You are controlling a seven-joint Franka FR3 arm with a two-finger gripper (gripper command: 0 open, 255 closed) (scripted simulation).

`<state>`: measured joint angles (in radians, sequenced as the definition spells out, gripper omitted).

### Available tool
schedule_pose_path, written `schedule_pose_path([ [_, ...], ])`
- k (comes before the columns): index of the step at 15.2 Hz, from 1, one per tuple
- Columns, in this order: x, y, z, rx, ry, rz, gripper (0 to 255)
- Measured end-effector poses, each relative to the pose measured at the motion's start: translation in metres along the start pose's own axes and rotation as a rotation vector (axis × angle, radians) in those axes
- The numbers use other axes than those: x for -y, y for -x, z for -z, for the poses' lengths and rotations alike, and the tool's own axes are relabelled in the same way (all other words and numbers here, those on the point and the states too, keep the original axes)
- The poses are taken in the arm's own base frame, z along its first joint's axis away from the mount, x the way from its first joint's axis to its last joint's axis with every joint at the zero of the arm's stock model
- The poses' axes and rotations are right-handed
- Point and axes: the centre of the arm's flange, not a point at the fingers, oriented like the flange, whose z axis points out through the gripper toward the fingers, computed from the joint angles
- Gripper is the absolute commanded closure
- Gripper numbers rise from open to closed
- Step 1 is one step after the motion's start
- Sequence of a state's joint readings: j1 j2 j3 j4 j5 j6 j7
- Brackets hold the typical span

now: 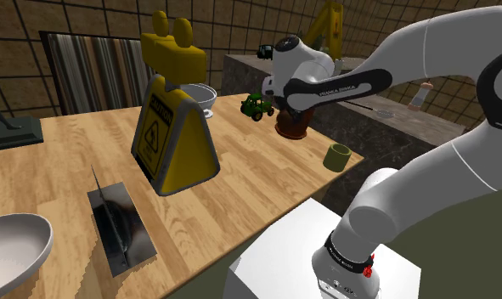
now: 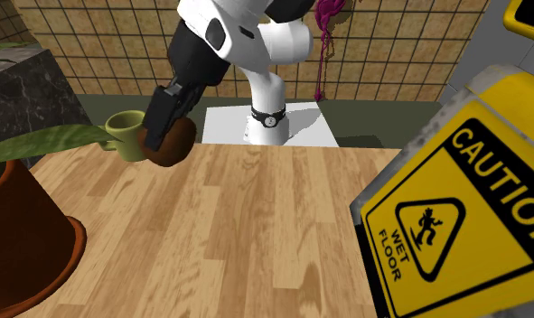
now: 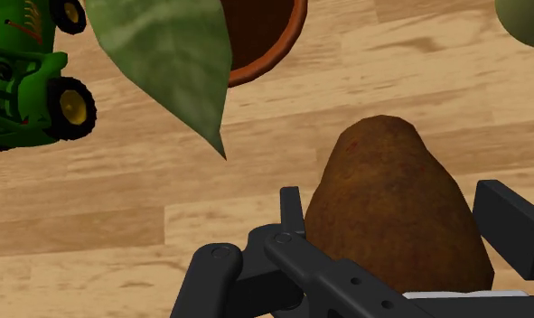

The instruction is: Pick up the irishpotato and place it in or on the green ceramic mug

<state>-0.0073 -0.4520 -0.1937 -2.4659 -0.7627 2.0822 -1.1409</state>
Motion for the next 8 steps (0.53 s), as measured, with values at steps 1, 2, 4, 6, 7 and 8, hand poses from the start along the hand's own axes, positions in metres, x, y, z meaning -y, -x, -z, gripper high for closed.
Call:
schedule_pose_path([
  [1, -0.001, 0.002, 0.005, 0.0, 0.0, 0.0, 255],
  [2, -0.001, 0.004, 0.008, 0.0, 0.0, 0.0, 255],
  [4, 0.007, 0.017, 0.007, 0.0, 0.0, 0.0, 255],
  [6, 0.021, 0.037, 0.003, 0.0, -0.001, -0.001, 255],
  [7, 0.028, 0.047, -0.002, 0.0, -0.001, -0.001, 255],
  [8, 0.034, 0.056, -0.006, 0.0, -0.001, -0.001, 255],
])
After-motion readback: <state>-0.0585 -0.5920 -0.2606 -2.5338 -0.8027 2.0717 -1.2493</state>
